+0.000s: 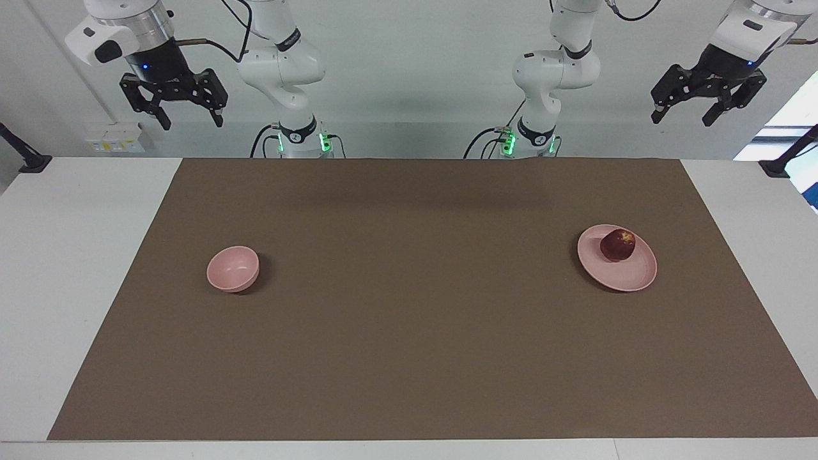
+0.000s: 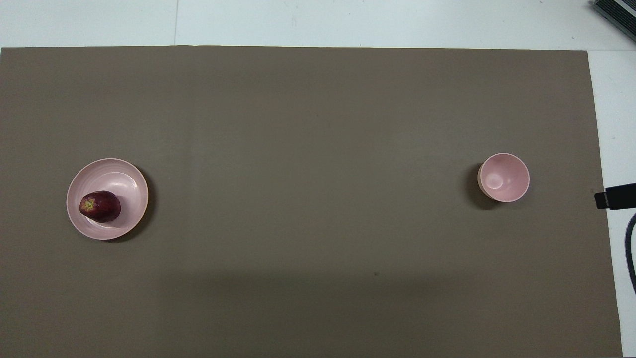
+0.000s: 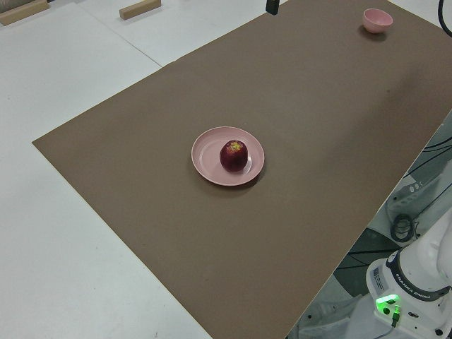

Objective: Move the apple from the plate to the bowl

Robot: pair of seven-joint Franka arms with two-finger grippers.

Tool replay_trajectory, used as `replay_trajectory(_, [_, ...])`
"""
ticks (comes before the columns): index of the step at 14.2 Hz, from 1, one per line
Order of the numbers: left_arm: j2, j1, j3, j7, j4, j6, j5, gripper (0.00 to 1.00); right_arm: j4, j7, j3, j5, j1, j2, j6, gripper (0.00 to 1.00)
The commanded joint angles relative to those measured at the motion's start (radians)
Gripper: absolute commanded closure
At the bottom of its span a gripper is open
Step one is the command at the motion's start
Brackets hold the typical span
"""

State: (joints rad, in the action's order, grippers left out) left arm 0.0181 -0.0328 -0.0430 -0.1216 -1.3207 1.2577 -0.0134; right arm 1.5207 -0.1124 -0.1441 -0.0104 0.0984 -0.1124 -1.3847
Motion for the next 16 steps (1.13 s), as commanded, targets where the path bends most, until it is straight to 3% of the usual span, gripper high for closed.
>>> replay_trajectory(1, [0.022, 0.007, 0.014, 0.005, -0.018, 0.006, 0.015, 0.0, 0.026, -0.03, 0.003, 0.009, -0.014, -0.021, -0.011, 0.0])
replay_trajectory(16, [0.048, -0.003, 0.026, 0.002, -0.051, 0.011, 0.006, 0.0, 0.026, -0.03, 0.003, 0.01, -0.012, -0.021, -0.011, 0.0])
